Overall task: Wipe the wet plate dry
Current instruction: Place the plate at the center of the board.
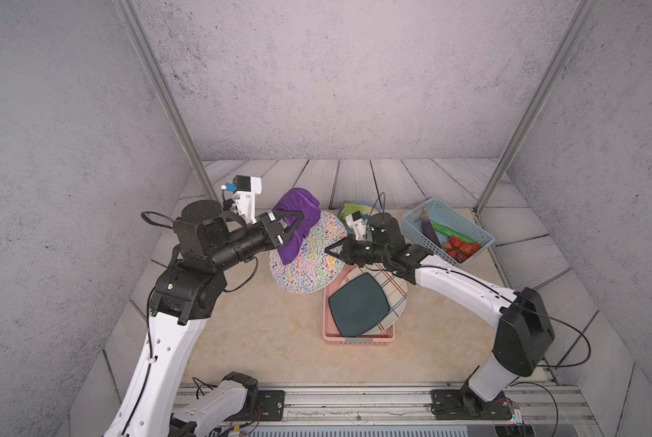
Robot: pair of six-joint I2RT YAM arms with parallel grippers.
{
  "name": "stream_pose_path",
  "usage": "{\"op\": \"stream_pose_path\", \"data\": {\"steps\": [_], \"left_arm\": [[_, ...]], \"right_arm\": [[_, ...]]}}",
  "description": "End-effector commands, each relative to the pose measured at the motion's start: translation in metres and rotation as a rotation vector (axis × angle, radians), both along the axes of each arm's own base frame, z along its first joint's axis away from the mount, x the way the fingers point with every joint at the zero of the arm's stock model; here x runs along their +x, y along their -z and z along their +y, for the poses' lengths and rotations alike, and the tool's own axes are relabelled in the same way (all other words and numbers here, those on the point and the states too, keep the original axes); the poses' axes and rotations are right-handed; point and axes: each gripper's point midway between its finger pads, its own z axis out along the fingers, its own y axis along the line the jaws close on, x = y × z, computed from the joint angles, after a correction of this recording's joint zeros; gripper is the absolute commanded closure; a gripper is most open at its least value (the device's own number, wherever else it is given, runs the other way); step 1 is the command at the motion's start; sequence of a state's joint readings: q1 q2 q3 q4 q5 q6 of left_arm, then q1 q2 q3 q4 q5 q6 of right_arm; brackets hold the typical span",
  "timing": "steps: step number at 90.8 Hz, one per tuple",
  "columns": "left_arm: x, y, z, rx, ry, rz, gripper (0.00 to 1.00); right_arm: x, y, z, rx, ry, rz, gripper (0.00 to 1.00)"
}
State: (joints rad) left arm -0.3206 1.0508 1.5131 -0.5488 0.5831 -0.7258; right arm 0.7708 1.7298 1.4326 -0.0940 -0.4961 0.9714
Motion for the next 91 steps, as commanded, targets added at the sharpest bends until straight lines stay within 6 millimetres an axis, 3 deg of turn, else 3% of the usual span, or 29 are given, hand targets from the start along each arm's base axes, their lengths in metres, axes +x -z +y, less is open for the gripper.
{"op": "stream_pose_path", "data": {"steps": [1,16,28,41,50,62,69,79,91], "left_arm": [[-0.008,0.007,0.004,0.059,0.009,-0.029,1.0],[-0.011,0.014,0.008,0.075,-0.009,-0.022,1.0],[-0.012,0.021,0.01,0.081,-0.02,-0.003,1.0],[-0.011,0.024,0.012,0.085,-0.03,0.004,1.0],[-0.011,0.023,0.012,0.083,-0.031,0.003,1.0],[-0.01,0.025,0.013,0.087,-0.04,0.006,1.0],[-0.009,0.027,0.013,0.091,-0.045,0.011,1.0],[-0.008,0.031,0.015,0.1,-0.054,0.017,1.0],[-0.006,0.035,0.017,0.108,-0.067,0.029,1.0]], "right_arm": [[-0.017,0.037,0.039,-0.129,-0.138,-0.006,1.0],[-0.04,0.076,0.095,-0.18,-0.259,0.032,1.0],[-0.044,0.105,0.116,-0.201,-0.273,0.062,1.0],[-0.04,0.144,0.115,-0.282,-0.262,0.097,0.99],[-0.039,0.173,0.107,-0.38,-0.265,0.119,0.76],[-0.039,0.2,0.1,-0.456,-0.274,0.137,0.64],[-0.039,0.203,0.098,-0.477,-0.278,0.138,0.6],[-0.039,0.191,0.098,-0.472,-0.284,0.113,0.55],[-0.033,0.162,0.091,-0.487,-0.259,0.047,0.37]]}}
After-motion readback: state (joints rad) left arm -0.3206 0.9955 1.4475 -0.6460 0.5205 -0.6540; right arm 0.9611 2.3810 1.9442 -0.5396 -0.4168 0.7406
